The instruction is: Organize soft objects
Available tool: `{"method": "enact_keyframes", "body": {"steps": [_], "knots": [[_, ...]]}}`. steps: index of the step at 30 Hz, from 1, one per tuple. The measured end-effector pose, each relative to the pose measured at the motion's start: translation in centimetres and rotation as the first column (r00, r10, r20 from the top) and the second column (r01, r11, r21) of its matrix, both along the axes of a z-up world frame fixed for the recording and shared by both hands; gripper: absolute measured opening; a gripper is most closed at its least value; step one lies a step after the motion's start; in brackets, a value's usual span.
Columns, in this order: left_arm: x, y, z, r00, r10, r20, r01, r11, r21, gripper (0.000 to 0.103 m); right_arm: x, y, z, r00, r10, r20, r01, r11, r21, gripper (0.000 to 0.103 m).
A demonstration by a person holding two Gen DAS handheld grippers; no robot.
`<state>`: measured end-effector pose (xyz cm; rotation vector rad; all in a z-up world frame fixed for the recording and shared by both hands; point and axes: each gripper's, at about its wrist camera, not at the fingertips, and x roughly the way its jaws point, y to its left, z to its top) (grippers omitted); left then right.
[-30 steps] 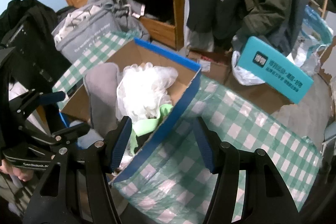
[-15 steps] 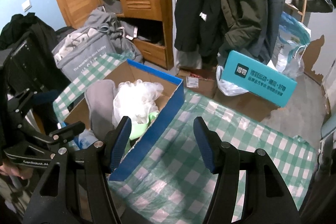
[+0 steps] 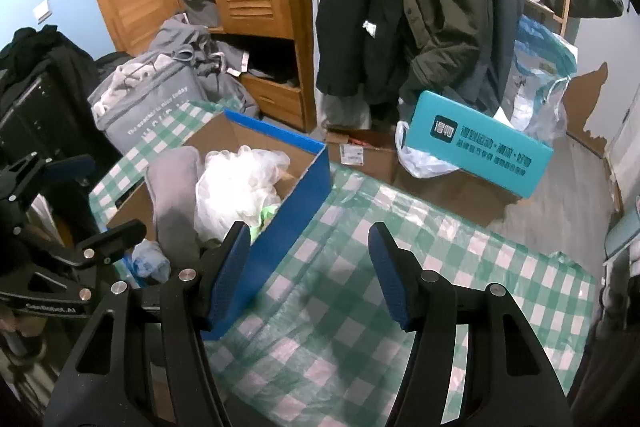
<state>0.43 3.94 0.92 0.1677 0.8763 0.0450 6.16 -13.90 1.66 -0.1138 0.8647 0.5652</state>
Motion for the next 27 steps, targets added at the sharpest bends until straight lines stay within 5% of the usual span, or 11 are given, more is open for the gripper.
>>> {"method": "enact_keyframes", "body": {"steps": [27], "knots": [[-0.10, -0.19, 0.04, 1.000, -0.003, -0.005, 0.003, 1.000, -0.002, 0.102, 0.24, -0.32, -0.03, 1.000, -0.007, 0.002, 0.007, 1.000, 0.000, 0.061]]}}
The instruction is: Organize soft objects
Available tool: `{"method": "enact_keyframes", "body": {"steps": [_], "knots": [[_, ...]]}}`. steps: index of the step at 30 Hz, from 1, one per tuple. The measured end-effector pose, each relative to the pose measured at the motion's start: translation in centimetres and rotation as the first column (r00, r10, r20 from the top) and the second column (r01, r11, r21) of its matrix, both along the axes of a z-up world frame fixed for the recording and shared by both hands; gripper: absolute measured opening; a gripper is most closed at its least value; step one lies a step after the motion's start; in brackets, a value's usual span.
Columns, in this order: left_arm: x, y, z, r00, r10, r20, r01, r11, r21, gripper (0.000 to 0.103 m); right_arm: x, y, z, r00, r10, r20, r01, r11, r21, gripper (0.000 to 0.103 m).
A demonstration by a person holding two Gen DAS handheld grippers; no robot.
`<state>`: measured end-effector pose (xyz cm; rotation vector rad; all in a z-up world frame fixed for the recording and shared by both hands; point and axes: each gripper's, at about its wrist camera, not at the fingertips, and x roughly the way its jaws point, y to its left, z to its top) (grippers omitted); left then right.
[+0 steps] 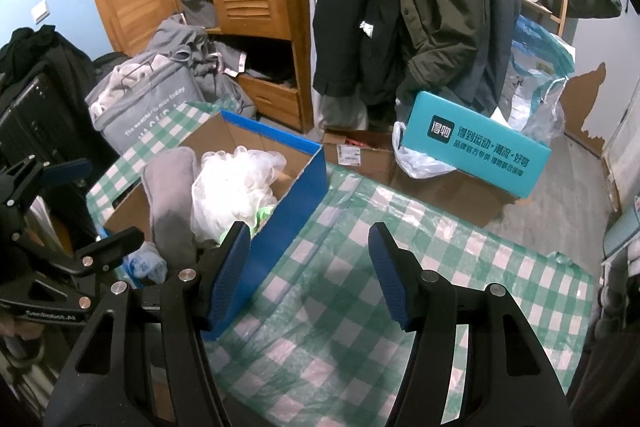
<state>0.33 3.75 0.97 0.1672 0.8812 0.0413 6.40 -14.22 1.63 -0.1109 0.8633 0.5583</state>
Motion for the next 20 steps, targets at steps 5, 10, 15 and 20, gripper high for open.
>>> {"method": "enact_keyframes", "body": {"steps": [5, 10, 15, 20], "knots": [[0.00, 0.03, 0.02, 1.000, -0.001, -0.002, 0.001, 1.000, 0.001, 0.102, 0.03, -0.06, -0.01, 1.000, 0.000, 0.001, 0.000, 1.000, 0.000, 0.061], [-0.14, 0.00, -0.05, 1.000, -0.001, -0.002, 0.001, 1.000, -0.002, 0.102, 0.07, -0.14, 0.04, 1.000, -0.001, 0.001, 0.001, 1.000, 0.002, 0.061], [-0.19, 0.02, -0.13, 1.000, -0.001, -0.007, 0.001, 1.000, -0.003, 0.102, 0.03, -0.09, 0.05, 1.000, -0.001, 0.002, 0.001, 1.000, -0.001, 0.061], [-0.33, -0.04, -0.21, 1.000, -0.001, -0.008, 0.001, 1.000, -0.005, 0.102, 0.02, -0.11, 0.06, 1.000, 0.000, 0.002, 0.000, 1.000, -0.001, 0.061]]}}
